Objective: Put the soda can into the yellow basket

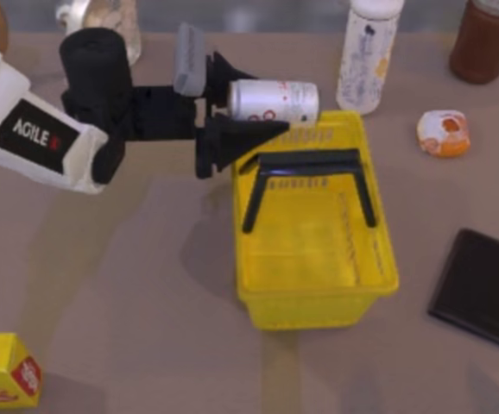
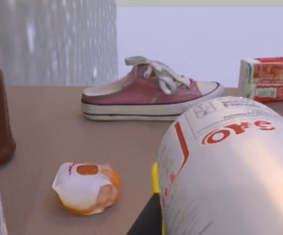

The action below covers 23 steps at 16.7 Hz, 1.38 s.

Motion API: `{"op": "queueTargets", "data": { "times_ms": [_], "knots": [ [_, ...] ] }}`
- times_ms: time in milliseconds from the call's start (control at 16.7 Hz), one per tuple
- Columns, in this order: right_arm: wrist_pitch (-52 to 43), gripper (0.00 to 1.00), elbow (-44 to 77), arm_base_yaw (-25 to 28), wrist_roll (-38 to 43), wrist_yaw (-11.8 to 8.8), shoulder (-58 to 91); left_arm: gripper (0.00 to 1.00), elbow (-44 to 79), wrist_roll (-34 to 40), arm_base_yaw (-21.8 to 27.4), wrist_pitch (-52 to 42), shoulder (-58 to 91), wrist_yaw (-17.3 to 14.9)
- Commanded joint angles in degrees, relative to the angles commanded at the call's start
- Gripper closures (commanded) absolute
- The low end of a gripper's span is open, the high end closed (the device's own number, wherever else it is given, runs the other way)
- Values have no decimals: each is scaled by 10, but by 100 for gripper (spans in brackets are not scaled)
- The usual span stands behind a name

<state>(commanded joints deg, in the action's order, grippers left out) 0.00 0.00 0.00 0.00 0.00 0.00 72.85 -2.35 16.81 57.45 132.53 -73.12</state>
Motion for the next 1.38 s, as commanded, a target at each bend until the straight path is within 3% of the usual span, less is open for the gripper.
{"op": "queueTargets", "data": {
  "times_ms": [540,1140,1380],
  "knots": [
    [0,0,0,0,0,0,0,2,0,0,0,0,0,0],
    [0,0,0,0,0,0,0,0,1,0,2,-1,-2,1],
    [-49,0,59,26,-35,-4,59,0,-21,15,-13,-27,-61,41]
  ]
}}
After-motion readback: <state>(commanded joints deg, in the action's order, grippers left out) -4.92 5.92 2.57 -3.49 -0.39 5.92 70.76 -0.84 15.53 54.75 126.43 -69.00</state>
